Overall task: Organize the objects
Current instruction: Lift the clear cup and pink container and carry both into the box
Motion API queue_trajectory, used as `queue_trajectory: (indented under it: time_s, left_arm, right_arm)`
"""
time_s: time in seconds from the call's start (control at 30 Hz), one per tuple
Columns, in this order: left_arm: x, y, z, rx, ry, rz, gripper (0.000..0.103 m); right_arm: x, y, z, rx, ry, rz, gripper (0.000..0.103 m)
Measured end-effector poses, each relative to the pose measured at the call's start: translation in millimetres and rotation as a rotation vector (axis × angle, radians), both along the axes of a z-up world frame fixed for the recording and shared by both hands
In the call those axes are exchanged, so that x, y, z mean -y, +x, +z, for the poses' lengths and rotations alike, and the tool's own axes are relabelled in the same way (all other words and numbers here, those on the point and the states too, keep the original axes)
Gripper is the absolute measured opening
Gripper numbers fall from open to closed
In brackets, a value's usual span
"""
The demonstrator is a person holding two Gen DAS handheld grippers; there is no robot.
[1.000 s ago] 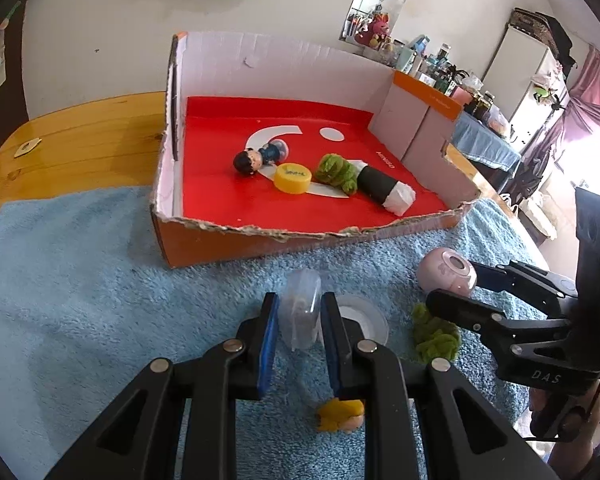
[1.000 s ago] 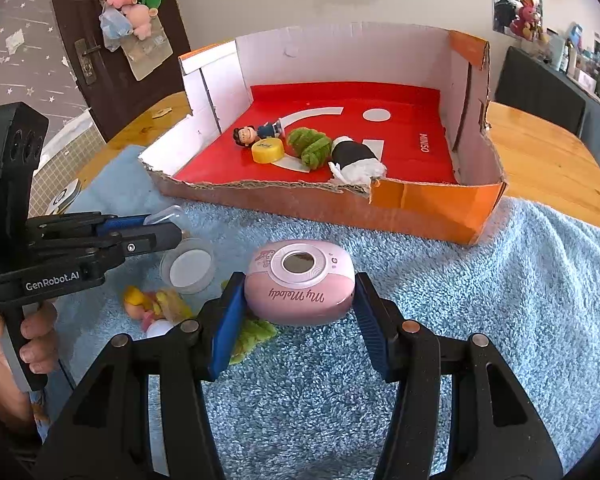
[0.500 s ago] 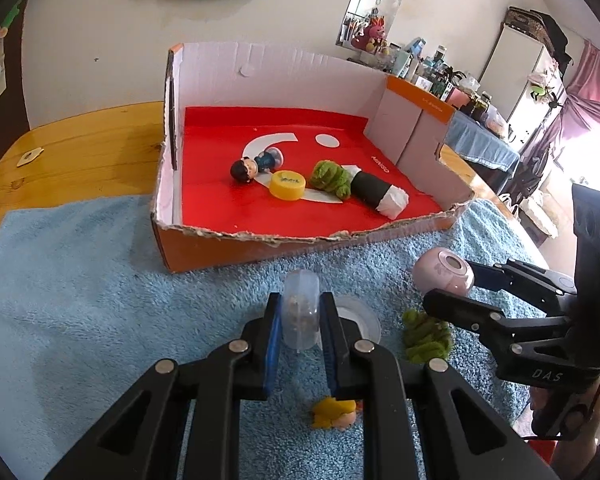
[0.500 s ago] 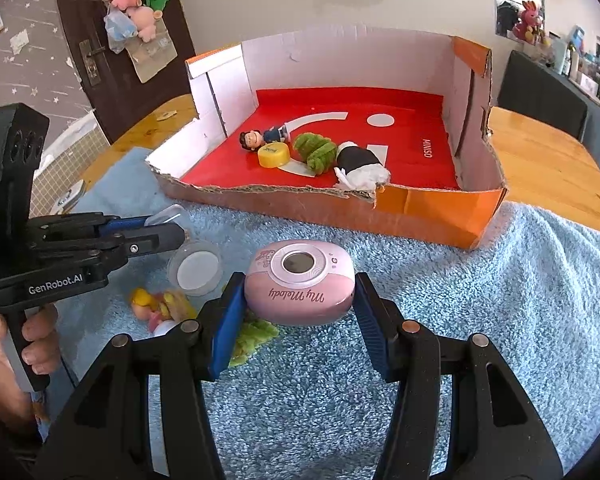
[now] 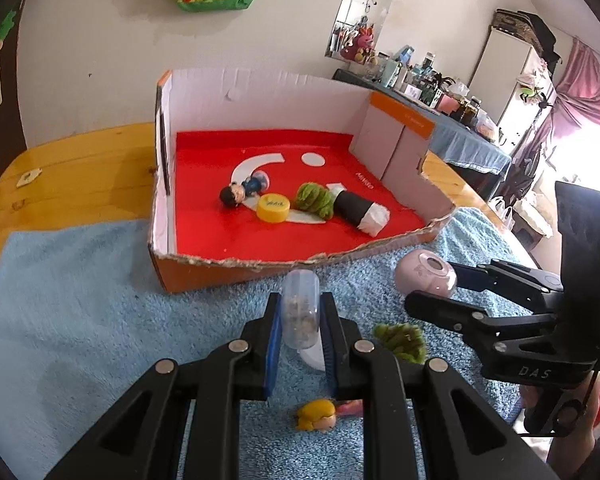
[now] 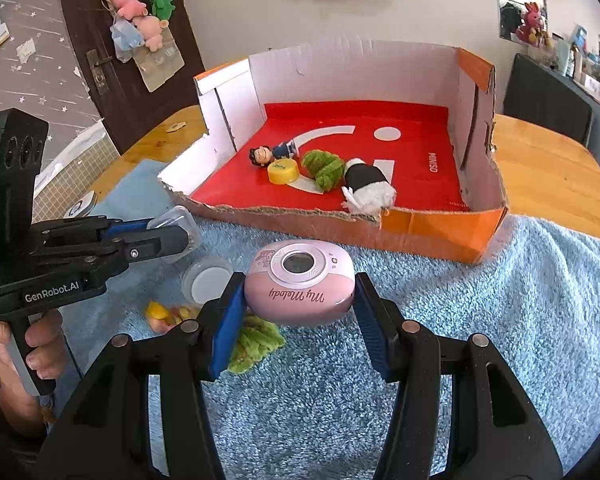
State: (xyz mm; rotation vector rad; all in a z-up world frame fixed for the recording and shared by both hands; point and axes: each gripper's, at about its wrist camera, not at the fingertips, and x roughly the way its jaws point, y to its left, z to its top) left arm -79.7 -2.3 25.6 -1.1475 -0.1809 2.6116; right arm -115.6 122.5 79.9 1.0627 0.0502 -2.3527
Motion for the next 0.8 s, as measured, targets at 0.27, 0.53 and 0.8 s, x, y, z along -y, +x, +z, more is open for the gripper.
queue_trajectory:
  time_s: [0.27,0.53,0.8]
  left_arm:
    - [-2.0,-3.3,14.0,-0.034,-0.001,-0.006,0.019]
    - [-6.7,-17.5,26.0,-0.065,-0.027,-0.004,0.019]
    - [-7.4,-37.3,27.0,-0.045,-0.031,0.000,0.019]
  right_arm:
    - [2.5,-2.9,11.3,-0.023,-0.018,0.011,0.052]
    - [9.0,-11.9,25.0,-0.057,-0.010,0.030,0.052]
    - [14.1,-28.1,29.7,-0.055,-0.013,0.039,0.052]
